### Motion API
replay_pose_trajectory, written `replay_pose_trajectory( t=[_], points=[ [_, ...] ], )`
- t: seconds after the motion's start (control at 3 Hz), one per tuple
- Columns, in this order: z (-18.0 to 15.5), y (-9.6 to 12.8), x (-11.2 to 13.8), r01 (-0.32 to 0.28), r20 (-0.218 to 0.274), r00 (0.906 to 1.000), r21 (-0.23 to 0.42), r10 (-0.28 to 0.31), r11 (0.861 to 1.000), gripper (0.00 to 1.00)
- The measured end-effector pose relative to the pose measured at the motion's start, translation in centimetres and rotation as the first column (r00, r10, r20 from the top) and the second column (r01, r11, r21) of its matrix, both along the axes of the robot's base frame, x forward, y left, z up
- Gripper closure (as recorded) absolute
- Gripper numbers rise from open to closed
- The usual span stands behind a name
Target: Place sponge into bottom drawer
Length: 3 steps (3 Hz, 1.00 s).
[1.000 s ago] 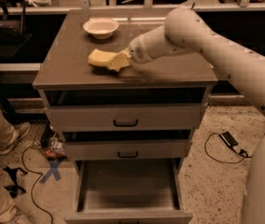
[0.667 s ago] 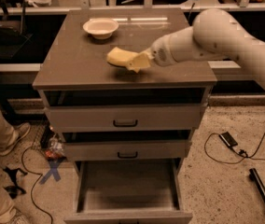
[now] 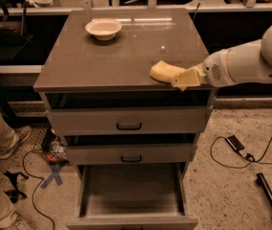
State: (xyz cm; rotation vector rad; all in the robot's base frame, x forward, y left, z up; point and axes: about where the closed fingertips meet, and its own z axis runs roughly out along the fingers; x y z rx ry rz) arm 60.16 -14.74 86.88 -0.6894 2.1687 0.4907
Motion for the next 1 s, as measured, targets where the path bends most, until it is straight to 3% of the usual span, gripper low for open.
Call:
replay_pose_trajectory(
  t=[0.33, 0.67, 1.0],
  points=[
    [-2.9, -2.6, -2.1, 0.092, -0.117, 0.9885, -0.037, -0.096, 0.995, 1.00],
    [-2.9, -2.6, -2.1, 0.092, -0.117, 0.9885, -0.037, -0.096, 0.995, 1.00],
    [-2.4, -5.4, -3.8, 0.168, -0.112, 0.9784, -0.059, -0.174, 0.984, 1.00]
  ],
)
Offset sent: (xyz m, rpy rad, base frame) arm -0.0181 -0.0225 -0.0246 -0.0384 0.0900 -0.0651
